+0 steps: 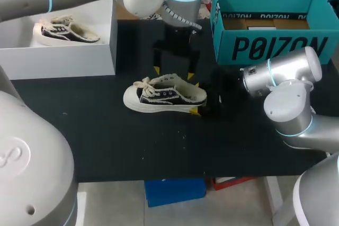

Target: Take the shoe out of the shoebox, open the shoe tongue, remove and reinsert the insole, then place the shoe into the shoebox

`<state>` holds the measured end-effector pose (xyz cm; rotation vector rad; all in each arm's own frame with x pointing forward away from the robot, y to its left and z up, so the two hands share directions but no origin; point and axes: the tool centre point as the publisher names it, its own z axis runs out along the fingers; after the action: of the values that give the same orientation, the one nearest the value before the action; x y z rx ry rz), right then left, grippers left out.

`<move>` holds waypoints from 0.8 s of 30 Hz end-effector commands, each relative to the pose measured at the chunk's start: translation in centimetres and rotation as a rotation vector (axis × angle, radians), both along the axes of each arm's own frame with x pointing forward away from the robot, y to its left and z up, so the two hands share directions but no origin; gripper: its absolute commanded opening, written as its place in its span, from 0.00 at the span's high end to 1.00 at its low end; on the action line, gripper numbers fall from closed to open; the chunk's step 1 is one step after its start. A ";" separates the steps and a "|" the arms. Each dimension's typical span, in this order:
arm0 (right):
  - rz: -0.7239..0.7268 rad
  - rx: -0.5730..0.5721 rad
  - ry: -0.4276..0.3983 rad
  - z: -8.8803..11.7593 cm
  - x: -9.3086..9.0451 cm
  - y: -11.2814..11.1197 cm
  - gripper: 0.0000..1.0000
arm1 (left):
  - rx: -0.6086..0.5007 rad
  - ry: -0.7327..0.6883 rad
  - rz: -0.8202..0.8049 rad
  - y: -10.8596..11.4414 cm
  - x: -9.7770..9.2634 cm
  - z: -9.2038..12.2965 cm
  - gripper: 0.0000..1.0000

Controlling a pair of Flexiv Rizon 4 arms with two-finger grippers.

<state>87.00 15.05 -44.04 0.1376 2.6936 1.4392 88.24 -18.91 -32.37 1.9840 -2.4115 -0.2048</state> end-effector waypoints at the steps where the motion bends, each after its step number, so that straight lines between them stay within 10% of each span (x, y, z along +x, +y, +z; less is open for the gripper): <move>1: -0.001 -0.002 0.002 -0.1 0.2 0.2 1.00 | 0.061 0.026 0.023 -1.1 0.5 -0.7 0.00; 24: -0.001 -0.002 0.002 -0.1 0.2 0.2 1.00 | 0.289 0.030 0.044 -0.9 -2.8 -3.4 0.00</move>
<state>87.01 15.06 -44.03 0.1375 2.6937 1.4391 85.17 -19.55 -35.33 2.1192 -2.4320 -0.5794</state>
